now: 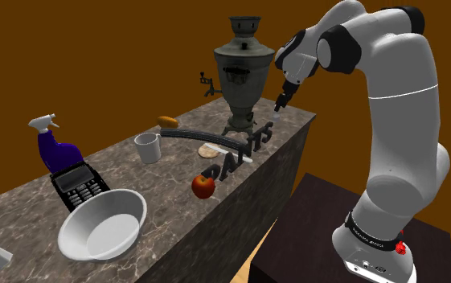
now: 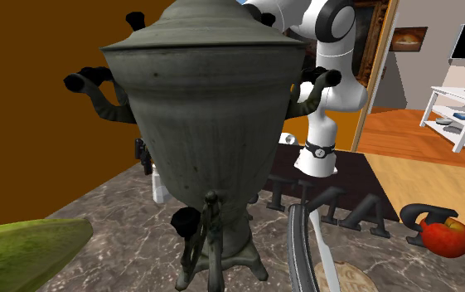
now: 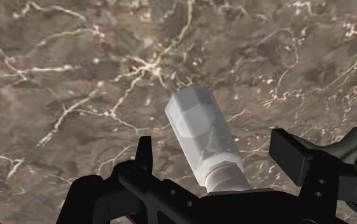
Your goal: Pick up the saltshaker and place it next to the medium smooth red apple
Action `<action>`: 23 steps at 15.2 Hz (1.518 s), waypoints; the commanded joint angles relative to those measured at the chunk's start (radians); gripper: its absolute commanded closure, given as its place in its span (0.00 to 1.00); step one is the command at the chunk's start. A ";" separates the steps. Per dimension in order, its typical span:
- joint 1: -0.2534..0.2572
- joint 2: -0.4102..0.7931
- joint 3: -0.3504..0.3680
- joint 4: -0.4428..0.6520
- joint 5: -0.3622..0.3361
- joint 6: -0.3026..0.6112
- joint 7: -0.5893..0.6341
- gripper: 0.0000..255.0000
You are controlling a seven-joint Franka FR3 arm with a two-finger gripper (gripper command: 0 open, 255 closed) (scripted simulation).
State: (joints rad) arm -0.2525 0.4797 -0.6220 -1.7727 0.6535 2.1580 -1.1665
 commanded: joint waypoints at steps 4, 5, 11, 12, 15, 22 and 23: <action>0.000 0.000 0.000 0.000 0.000 0.000 0.000 1.00; 0.000 0.000 0.000 0.000 0.000 0.000 0.000 1.00; 0.002 -0.007 -0.004 0.003 -0.007 -0.008 0.006 1.00; 0.005 -0.014 -0.007 0.007 -0.014 -0.017 0.012 1.00; 0.011 -0.034 -0.018 0.020 -0.033 -0.043 0.030 1.00; 0.021 -0.074 -0.038 0.058 -0.076 -0.108 0.071 1.00; 0.022 -0.079 -0.041 0.065 -0.082 -0.117 0.077 1.00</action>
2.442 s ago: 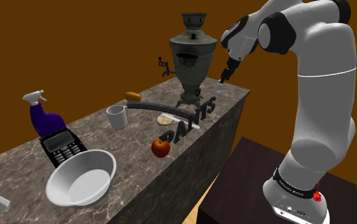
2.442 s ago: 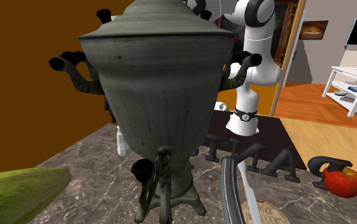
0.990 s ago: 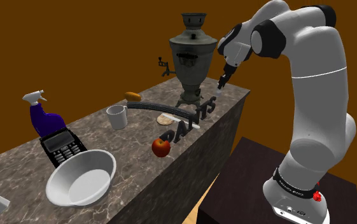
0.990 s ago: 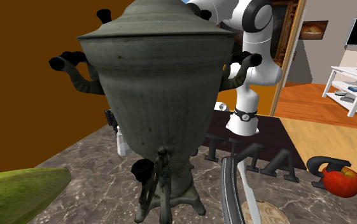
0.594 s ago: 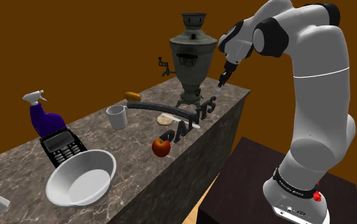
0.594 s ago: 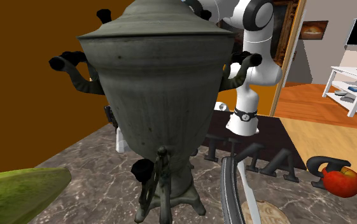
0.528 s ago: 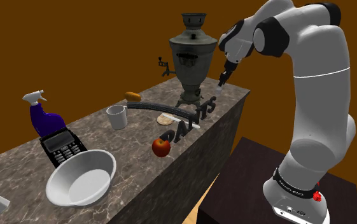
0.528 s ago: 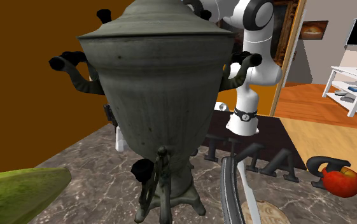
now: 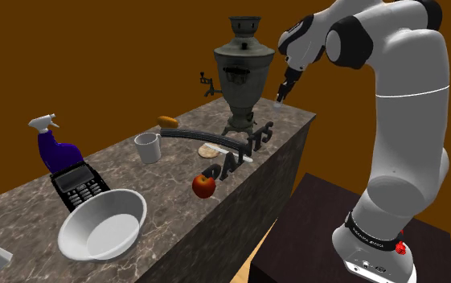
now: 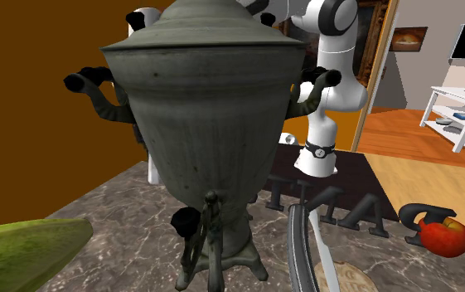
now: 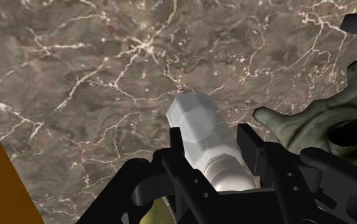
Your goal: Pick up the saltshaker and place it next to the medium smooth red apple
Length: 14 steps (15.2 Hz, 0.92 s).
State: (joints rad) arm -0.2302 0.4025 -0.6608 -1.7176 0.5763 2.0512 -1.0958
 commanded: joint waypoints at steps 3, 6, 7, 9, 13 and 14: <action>0.003 -0.017 -0.009 0.031 -0.020 -0.040 0.022 1.00; 0.004 -0.029 -0.015 0.054 -0.034 -0.071 0.038 1.00; 0.005 -0.033 -0.017 0.062 -0.039 -0.081 0.043 1.00; 0.005 -0.040 -0.020 0.080 -0.047 -0.103 0.053 1.00; 0.004 -0.052 -0.026 0.118 -0.062 -0.147 0.072 1.00; 0.003 -0.054 -0.027 0.128 -0.065 -0.158 0.076 1.00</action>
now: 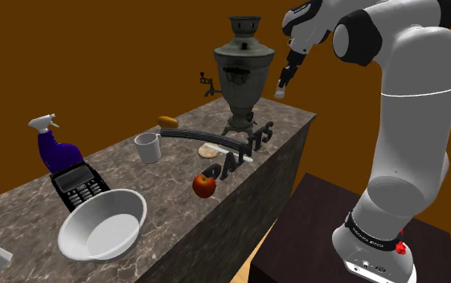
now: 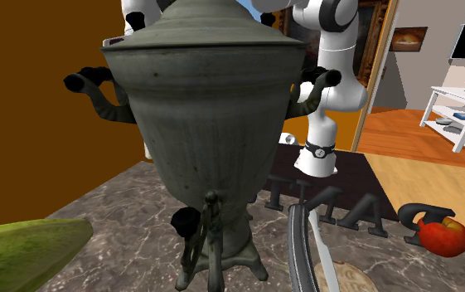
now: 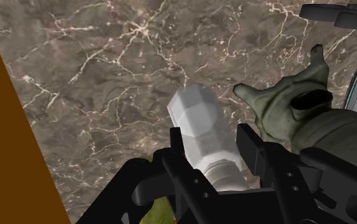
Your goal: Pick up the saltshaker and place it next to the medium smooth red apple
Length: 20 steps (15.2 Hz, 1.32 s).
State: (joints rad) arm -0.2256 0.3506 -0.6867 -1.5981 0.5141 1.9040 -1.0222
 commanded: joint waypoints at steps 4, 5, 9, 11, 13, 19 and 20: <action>-0.005 -0.009 -0.006 0.053 -0.013 -0.057 0.020 1.00; -0.007 -0.010 -0.007 0.065 -0.015 -0.069 0.024 1.00; 0.024 -0.055 -0.012 0.038 -0.045 -0.070 0.052 1.00; 0.087 -0.142 -0.015 -0.065 -0.099 -0.021 0.096 1.00; 0.140 -0.228 -0.010 -0.158 -0.157 0.023 0.150 1.00; 0.230 -0.465 0.062 -0.396 -0.323 0.124 0.342 1.00; 0.236 -0.500 0.080 -0.430 -0.346 0.136 0.375 1.00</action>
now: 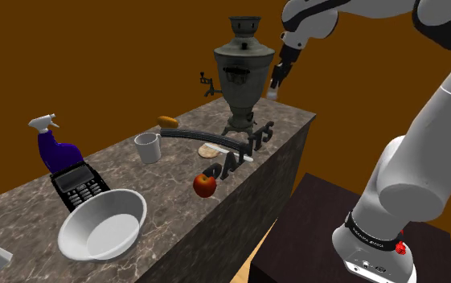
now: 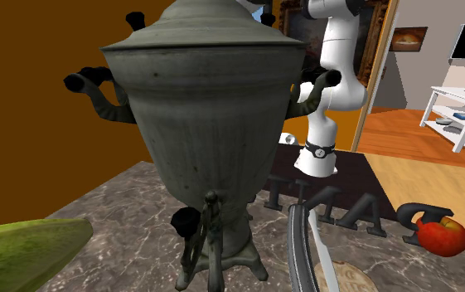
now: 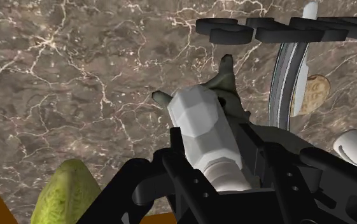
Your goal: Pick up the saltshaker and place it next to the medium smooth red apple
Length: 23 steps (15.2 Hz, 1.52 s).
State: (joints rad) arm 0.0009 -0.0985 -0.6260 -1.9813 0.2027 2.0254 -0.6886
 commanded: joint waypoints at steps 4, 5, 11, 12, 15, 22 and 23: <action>0.022 -0.173 0.101 -0.170 -0.107 0.051 0.168 1.00; 0.024 -0.200 0.122 -0.198 -0.120 0.057 0.198 1.00; 0.035 -0.338 0.253 -0.340 -0.165 0.085 0.368 1.00; 0.038 -0.357 0.275 -0.360 -0.168 0.089 0.395 1.00; 0.050 -0.408 0.340 -0.412 -0.170 0.097 0.475 1.00; 0.096 -0.491 0.494 -0.496 -0.146 0.111 0.658 1.00; 0.104 -0.498 0.516 -0.503 -0.141 0.113 0.684 1.00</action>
State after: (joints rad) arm 0.0966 -0.5916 -0.1315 -2.4818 0.0562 2.1385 -0.0318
